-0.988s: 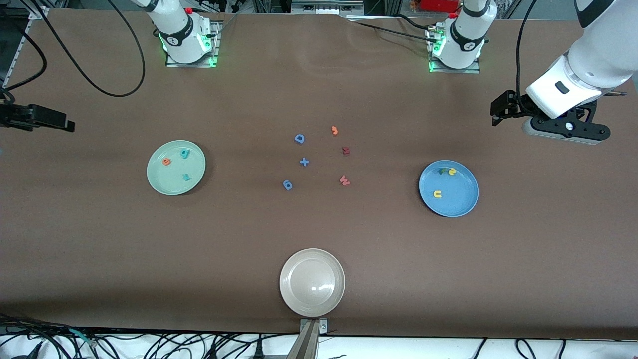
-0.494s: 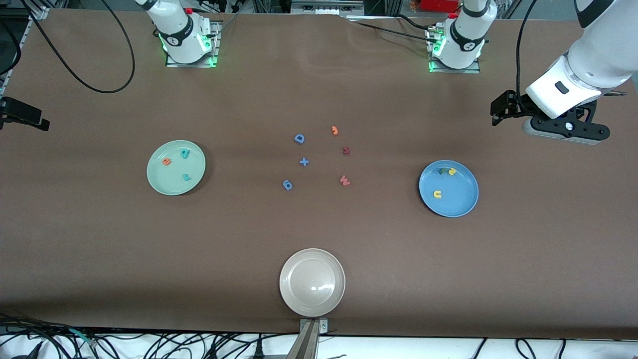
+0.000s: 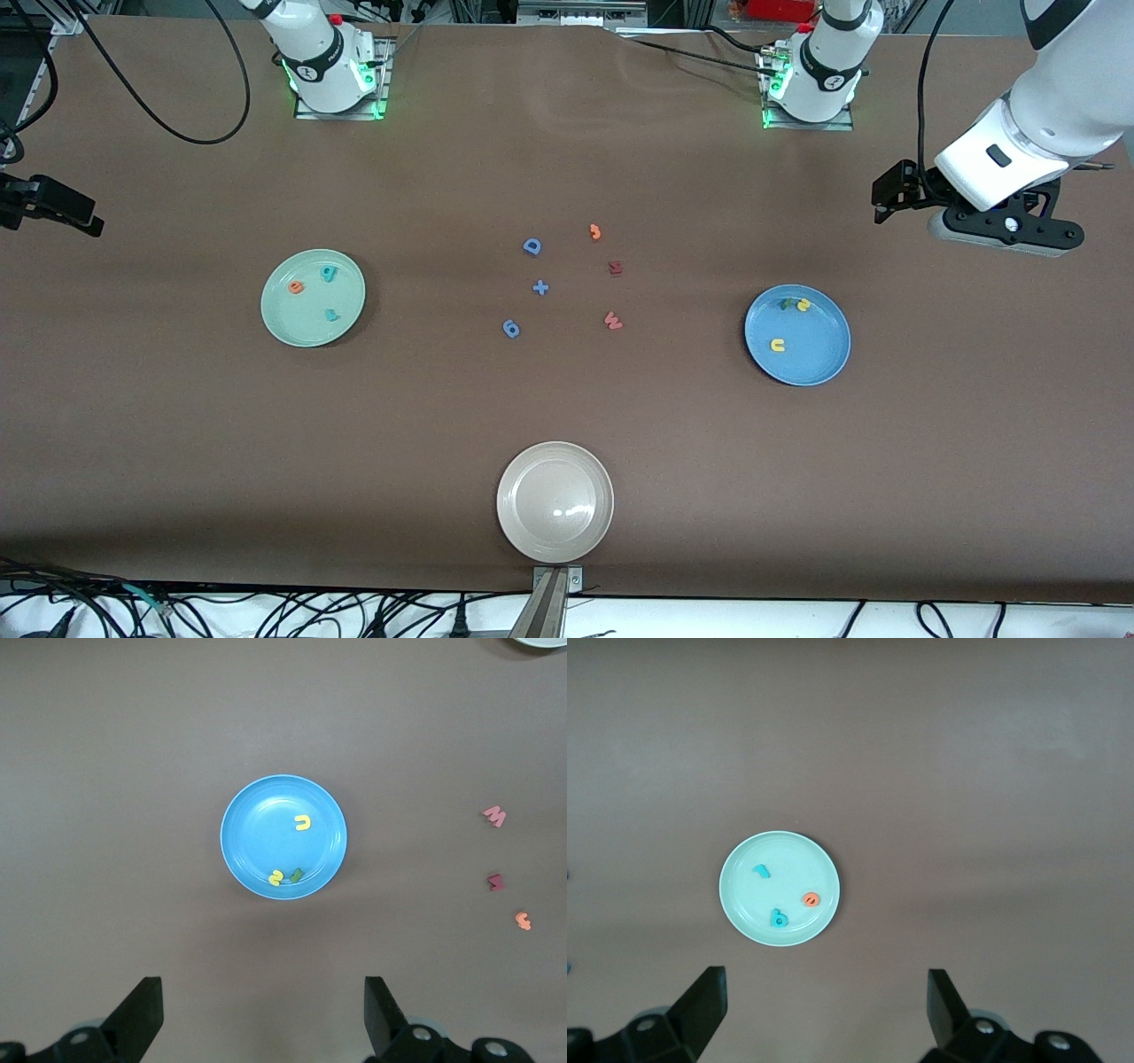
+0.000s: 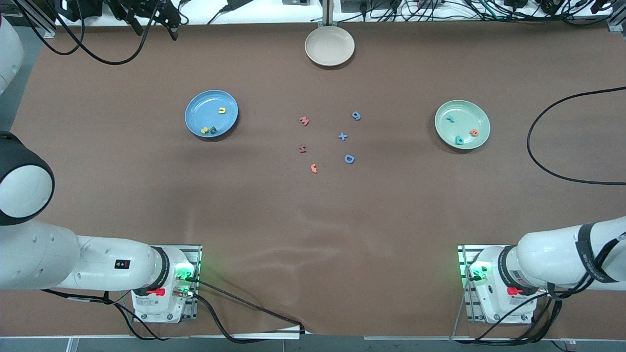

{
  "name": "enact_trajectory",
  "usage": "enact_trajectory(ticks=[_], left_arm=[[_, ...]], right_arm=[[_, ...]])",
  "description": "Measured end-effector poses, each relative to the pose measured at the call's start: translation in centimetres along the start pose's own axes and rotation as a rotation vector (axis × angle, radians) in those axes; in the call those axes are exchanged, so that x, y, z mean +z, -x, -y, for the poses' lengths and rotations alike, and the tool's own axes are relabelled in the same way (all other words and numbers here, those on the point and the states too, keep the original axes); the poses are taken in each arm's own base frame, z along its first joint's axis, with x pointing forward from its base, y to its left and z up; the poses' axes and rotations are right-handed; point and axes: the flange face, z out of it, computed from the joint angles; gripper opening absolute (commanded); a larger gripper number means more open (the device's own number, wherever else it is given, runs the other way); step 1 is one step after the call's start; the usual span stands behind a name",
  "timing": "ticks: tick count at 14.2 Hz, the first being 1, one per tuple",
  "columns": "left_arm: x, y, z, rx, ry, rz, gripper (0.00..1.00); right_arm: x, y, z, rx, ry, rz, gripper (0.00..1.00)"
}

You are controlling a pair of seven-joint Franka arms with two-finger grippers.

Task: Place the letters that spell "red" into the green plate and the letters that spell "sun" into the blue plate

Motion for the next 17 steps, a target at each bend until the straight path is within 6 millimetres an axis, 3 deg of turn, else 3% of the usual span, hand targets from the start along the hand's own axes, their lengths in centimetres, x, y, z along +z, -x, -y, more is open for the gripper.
enact_trajectory(ticks=[3, 17], left_arm=[[0.00, 0.00, 0.00, 0.000, 0.000, 0.000, 1.00], [0.00, 0.00, 0.00, 0.000, 0.000, 0.000, 1.00]], right_arm=[[0.19, -0.08, 0.84, 0.013, 0.007, -0.007, 1.00], [0.31, -0.08, 0.76, 0.024, 0.004, -0.005, 1.00]])
